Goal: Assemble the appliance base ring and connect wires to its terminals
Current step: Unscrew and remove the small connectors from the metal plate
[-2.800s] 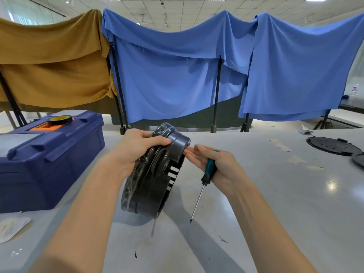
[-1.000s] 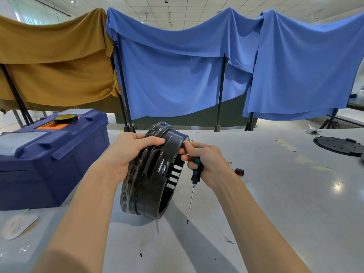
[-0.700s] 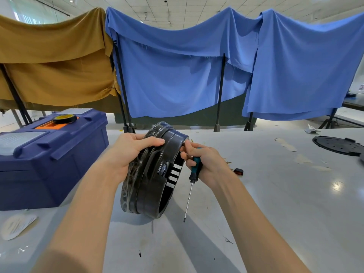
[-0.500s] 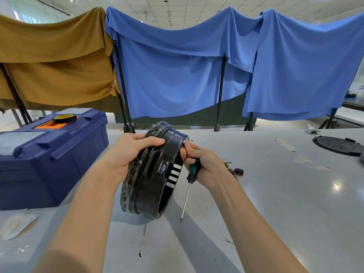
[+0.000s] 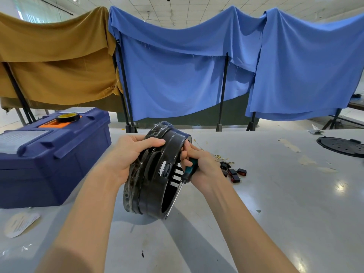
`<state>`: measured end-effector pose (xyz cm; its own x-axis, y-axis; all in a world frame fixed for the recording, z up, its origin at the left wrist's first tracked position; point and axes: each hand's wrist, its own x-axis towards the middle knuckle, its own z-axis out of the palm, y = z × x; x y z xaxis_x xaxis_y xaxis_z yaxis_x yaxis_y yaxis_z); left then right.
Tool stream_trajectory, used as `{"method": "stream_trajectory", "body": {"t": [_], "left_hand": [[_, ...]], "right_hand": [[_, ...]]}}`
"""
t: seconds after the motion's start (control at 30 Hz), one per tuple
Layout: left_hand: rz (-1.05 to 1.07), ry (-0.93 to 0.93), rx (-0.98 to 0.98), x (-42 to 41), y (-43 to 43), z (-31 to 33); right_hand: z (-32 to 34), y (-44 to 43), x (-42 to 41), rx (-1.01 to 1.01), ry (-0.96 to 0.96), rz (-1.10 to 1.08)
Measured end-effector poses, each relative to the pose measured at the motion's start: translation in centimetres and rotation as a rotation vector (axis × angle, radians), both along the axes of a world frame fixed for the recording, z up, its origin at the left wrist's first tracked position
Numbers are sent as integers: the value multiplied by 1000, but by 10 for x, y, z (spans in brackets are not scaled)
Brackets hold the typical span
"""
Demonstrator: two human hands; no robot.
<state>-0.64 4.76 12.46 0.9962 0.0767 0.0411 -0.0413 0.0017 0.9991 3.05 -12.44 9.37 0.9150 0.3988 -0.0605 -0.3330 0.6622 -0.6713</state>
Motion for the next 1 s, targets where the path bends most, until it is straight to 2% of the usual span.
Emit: {"method": "stream_trajectory", "body": {"t": [0.13,0.27,0.5,0.67,0.9,1.0], "left_hand": [[37,-29,12,-2,-9,2],[86,-50,25,-5,-20,4],[118,-139,167,-4,-42,8],[119,-215,321,-2,-60,8],[95,-323,661,-1,-98,-2],[32,-327,720,0,-115,-11]], "right_hand": [[0,1,-6,-6,13,-79],[1,0,-13,-34,39,-266],[7,-18,-17,-255,-17,-419],[16,-41,-15,-358,17,-326],[4,-78,0,-385,112,-198],[-12,-85,7,-329,134,-173]]}}
